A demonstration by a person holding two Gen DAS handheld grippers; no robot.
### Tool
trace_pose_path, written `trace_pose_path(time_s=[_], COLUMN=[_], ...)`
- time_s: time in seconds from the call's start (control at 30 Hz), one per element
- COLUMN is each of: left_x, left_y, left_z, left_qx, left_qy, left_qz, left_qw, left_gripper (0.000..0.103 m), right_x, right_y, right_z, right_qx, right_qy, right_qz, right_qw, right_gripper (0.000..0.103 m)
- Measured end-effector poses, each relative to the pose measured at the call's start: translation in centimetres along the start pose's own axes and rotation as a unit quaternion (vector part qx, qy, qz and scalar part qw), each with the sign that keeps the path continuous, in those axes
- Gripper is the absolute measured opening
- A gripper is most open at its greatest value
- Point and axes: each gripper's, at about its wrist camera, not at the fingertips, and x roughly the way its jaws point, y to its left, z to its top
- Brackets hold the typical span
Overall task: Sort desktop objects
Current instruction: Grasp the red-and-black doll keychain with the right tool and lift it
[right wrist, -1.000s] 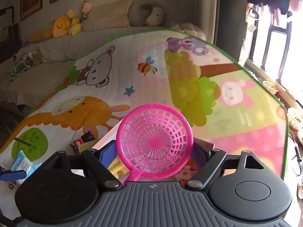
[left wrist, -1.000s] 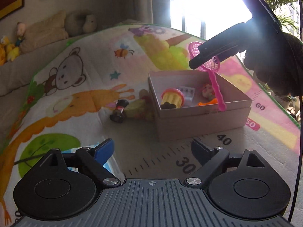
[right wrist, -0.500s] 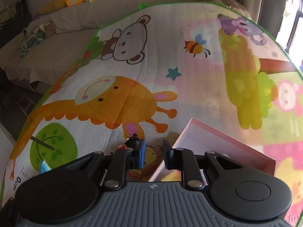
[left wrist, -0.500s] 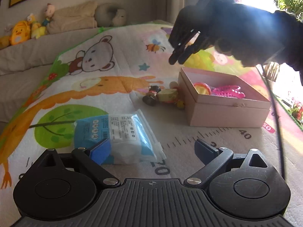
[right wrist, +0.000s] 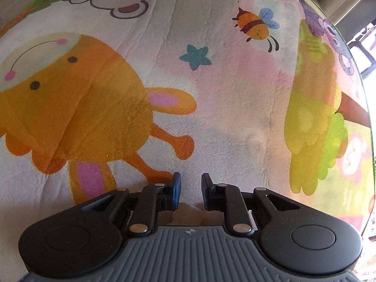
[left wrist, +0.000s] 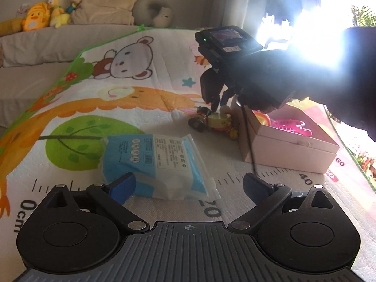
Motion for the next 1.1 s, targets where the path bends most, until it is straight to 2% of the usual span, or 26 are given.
trace_pose_path(time_s=[0.3,0.4,0.47,0.53,0.57,0.63,0.7,0.73,0.77,0.97,1.1], left_x=[0.3,0.5,0.6,0.6,0.6,0.6,0.7,0.8,0.9,0.9,1.1], left_y=[-1.0,-1.1,-1.3,-1.6,-1.7,-2.0,-2.2,-2.4,-2.5,-2.4,-2.0], left_z=[-0.5,-0.6,-0.8,-0.9,-1.0,-1.1,-1.3,-1.4,-1.5,-1.6,-1.6], left_qx=[0.021,0.022,0.028,0.035,0.037,0.043,0.050,0.053,0.056,0.051,0.040], left_qy=[0.015,0.025,0.030,0.031,0.032,0.034,0.036,0.039,0.041,0.044,0.049], left_qz=[-0.011,-0.021,-0.024,-0.026,-0.028,-0.031,-0.032,-0.031,-0.030,-0.033,-0.040], left_qw=[0.9996,0.9992,0.9989,0.9986,0.9984,0.9980,0.9976,0.9974,0.9972,0.9972,0.9972], left_gripper=[0.102,0.102,0.102,0.102,0.102,0.102,0.102,0.102,0.103,0.103,0.103], right_x=[-4.6,-6.9,-9.1,-11.5,-12.5,-14.1,-14.2,-13.8,-13.2,-8.9,-7.1], right_y=[1.7,2.1,2.5,2.3,2.2,1.6,1.1,1.1,1.4,3.6,5.2], right_z=[-4.6,-6.8,-8.5,-9.7,-10.0,-10.3,-9.8,-9.5,-9.2,-7.6,-6.9], right_qx=[-0.015,-0.014,-0.028,-0.039,-0.041,-0.022,0.000,0.005,0.005,0.012,0.006], right_qy=[0.011,0.035,0.047,0.028,0.012,-0.024,-0.057,-0.073,-0.081,-0.078,-0.057], right_qz=[0.087,0.163,0.237,0.277,0.279,0.261,0.233,0.214,0.204,0.196,0.194], right_qw=[0.996,0.986,0.970,0.960,0.959,0.965,0.971,0.974,0.976,0.977,0.979], right_gripper=[0.018,0.018,0.018,0.018,0.019,0.030,0.061,0.066,0.069,0.069,0.069])
